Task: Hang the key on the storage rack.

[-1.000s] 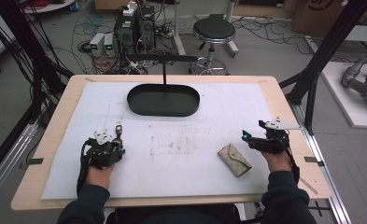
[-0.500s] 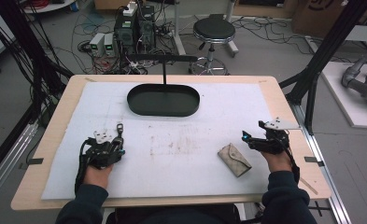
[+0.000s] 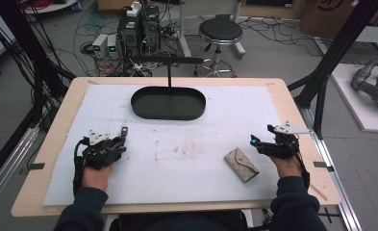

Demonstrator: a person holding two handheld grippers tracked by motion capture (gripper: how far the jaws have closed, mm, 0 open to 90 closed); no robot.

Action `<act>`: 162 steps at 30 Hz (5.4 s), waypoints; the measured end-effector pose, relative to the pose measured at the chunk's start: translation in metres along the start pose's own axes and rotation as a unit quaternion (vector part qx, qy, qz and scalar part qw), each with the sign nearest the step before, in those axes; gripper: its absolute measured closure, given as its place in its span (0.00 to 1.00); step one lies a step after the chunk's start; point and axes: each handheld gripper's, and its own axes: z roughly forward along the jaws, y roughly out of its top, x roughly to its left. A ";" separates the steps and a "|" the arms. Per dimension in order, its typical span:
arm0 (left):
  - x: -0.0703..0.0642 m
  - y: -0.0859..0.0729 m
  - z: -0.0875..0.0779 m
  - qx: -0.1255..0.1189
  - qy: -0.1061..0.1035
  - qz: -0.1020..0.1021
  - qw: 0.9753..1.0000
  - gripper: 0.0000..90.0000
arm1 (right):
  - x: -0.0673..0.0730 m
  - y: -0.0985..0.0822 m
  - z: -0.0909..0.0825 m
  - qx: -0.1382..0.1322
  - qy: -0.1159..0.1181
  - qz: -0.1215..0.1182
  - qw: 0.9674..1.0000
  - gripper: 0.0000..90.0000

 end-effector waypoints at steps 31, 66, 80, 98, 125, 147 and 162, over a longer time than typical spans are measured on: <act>0.001 0.007 -0.011 -0.053 -0.022 -0.006 0.998 0.53 | 0.002 -0.001 0.003 0.007 0.005 -0.001 1.000 0.24; -0.006 0.007 0.039 0.071 -0.003 0.036 0.997 0.54 | 0.002 -0.002 0.005 0.013 0.009 -0.004 1.000 0.24; 0.002 0.023 0.017 0.000 -0.026 0.011 1.000 0.55 | 0.002 -0.002 0.005 0.012 0.009 -0.002 1.000 0.24; -0.006 0.079 0.005 -0.085 -0.060 0.004 0.995 0.54 | 0.002 -0.001 0.007 0.013 0.011 0.002 1.000 0.24; 0.000 0.205 0.047 -0.122 -0.060 -0.015 0.991 0.54 | -0.002 -0.003 0.006 0.009 0.012 0.009 1.000 0.24; 0.012 0.234 0.070 -0.139 -0.041 -0.037 0.989 0.54 | -0.006 -0.008 0.005 0.012 0.014 0.014 1.000 0.24; 0.022 0.225 0.088 -0.109 -0.002 -0.062 0.992 0.54 | -0.005 -0.009 0.004 0.013 0.016 0.014 1.000 0.24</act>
